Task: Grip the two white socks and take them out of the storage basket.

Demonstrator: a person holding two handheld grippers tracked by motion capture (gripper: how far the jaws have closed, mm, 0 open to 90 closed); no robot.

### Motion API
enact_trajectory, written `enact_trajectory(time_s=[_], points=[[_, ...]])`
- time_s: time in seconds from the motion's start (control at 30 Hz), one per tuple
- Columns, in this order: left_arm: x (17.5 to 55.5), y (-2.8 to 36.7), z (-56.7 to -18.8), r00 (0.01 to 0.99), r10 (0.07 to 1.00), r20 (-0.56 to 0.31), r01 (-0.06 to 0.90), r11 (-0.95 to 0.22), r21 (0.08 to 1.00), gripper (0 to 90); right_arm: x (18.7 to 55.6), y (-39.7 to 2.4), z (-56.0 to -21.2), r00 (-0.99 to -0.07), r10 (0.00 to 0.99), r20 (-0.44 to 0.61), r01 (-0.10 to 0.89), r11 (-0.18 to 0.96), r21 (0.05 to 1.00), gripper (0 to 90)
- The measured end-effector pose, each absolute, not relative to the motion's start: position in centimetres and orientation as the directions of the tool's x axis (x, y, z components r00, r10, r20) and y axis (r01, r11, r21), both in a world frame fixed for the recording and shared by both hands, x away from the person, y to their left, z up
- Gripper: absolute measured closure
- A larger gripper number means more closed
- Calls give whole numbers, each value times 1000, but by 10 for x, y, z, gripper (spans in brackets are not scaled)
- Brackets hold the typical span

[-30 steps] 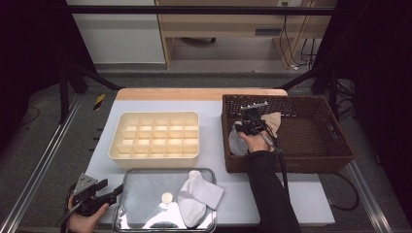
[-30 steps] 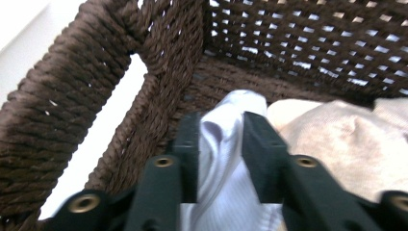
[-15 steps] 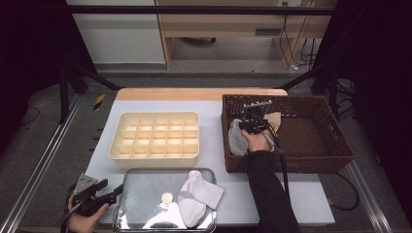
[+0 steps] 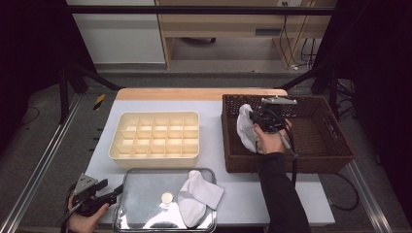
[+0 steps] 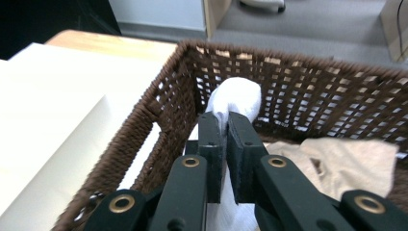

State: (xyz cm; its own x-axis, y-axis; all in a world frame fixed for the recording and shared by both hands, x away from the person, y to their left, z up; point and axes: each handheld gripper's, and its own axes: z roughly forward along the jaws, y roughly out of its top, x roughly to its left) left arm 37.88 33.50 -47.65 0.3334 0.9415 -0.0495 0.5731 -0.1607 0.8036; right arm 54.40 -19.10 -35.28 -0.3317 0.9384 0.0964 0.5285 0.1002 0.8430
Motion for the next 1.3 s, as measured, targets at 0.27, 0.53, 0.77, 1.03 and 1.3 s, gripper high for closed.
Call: enact_trajectory(time_s=[0.27, 0.53, 0.77, 1.03, 1.3], points=[[379, 335, -476, 331, 942, -53, 571, -155, 806, 325, 521, -203, -328, -365, 927, 90, 436, 85, 896, 855], [378, 335, -476, 332, 942, -57, 570, -152, 807, 325, 502, -205, -301, -418, 904, 86, 355, 76, 932, 855], [378, 335, -475, 333, 941, -52, 567, -156, 809, 326, 482, -200, -280, -470, 880, 72, 290, 77, 954, 855], [377, 335, -472, 331, 941, -70, 562, -137, 815, 330, 448, -184, -274, -583, 811, 49, 223, 102, 970, 855], [371, 331, -461, 346, 934, -89, 534, -118, 837, 332, 424, -166, -278, -662, 748, 40, 202, 126, 971, 855]])
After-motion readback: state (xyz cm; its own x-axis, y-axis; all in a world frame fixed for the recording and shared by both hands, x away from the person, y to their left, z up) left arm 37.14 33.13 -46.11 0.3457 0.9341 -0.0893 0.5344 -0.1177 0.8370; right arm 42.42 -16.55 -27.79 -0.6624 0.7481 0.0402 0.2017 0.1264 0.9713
